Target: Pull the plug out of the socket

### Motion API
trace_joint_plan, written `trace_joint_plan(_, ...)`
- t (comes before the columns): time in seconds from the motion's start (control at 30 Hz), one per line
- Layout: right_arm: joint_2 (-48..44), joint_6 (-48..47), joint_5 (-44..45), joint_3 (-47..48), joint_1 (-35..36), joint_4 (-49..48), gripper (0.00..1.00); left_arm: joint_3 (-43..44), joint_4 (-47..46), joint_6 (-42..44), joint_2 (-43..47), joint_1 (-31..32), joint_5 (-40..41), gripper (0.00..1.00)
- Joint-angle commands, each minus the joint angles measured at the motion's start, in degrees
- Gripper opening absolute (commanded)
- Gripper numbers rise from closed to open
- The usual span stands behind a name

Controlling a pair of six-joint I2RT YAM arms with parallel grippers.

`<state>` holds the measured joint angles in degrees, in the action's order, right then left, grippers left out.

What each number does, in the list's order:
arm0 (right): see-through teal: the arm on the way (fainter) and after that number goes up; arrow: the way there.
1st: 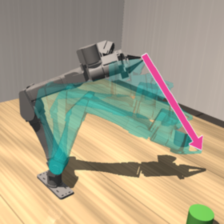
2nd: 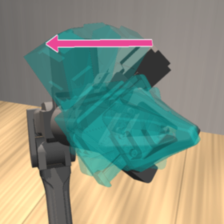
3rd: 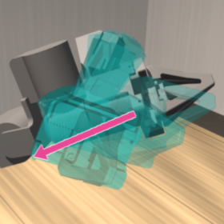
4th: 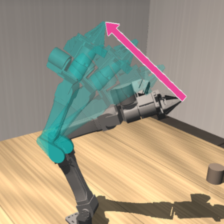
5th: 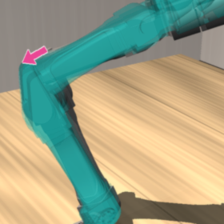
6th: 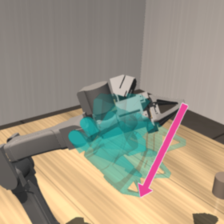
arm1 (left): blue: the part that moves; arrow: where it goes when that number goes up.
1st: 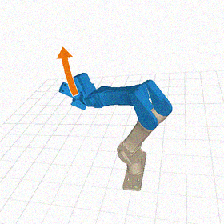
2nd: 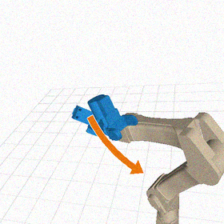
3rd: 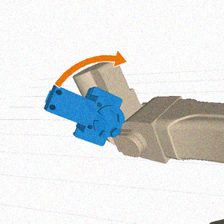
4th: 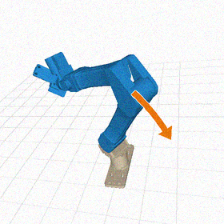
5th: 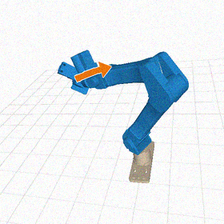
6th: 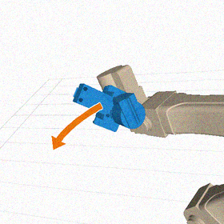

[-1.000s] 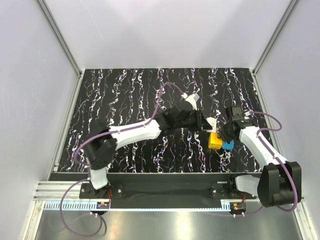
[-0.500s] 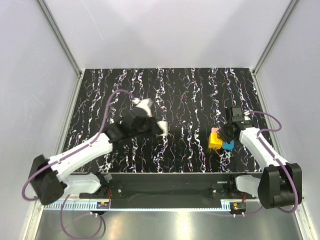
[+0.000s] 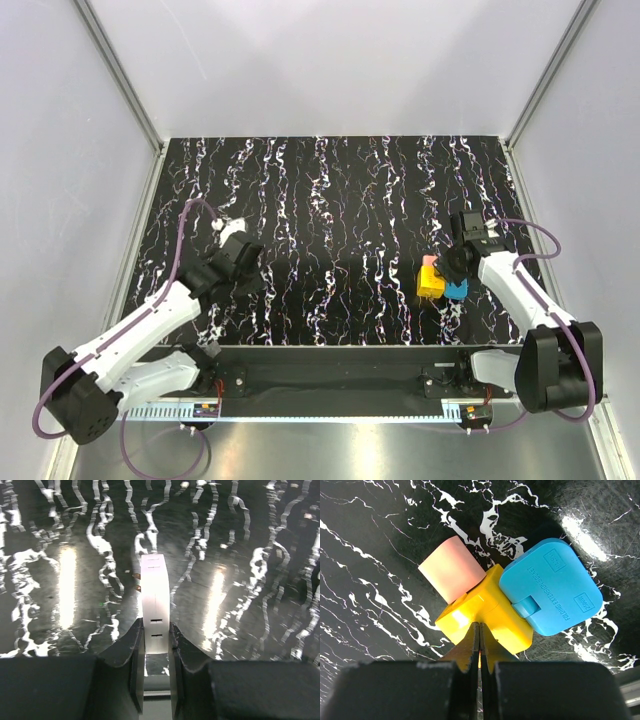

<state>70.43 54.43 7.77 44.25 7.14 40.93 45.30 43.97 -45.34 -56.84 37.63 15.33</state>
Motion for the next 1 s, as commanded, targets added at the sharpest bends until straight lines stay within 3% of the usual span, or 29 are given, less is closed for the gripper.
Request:
trace_joint_plan(0.0,4.19,-3.10,3.39,-3.03,-0.02,8.91,0.00,-0.56,-0.81,-1.24,-0.72,-0.01,6.72,0.01)
trace_joint_plan(0.3,2.87,-3.46,2.25,-0.30,0.07,11.81,0.03,4.88,-0.90,2.45,-14.17,-1.76,10.58,0.00)
trace_joint_plan(0.67,-9.96,-3.99,4.01,-3.20,0.16,8.65,0.05,11.65,3.14,7.72,-25.24,-2.65,15.60,0.01)
trace_joint_plan(0.97,-8.12,-7.15,1.29,-2.59,0.16,7.50,0.11,13.41,4.02,7.81,-32.01,-2.65,16.13,0.03)
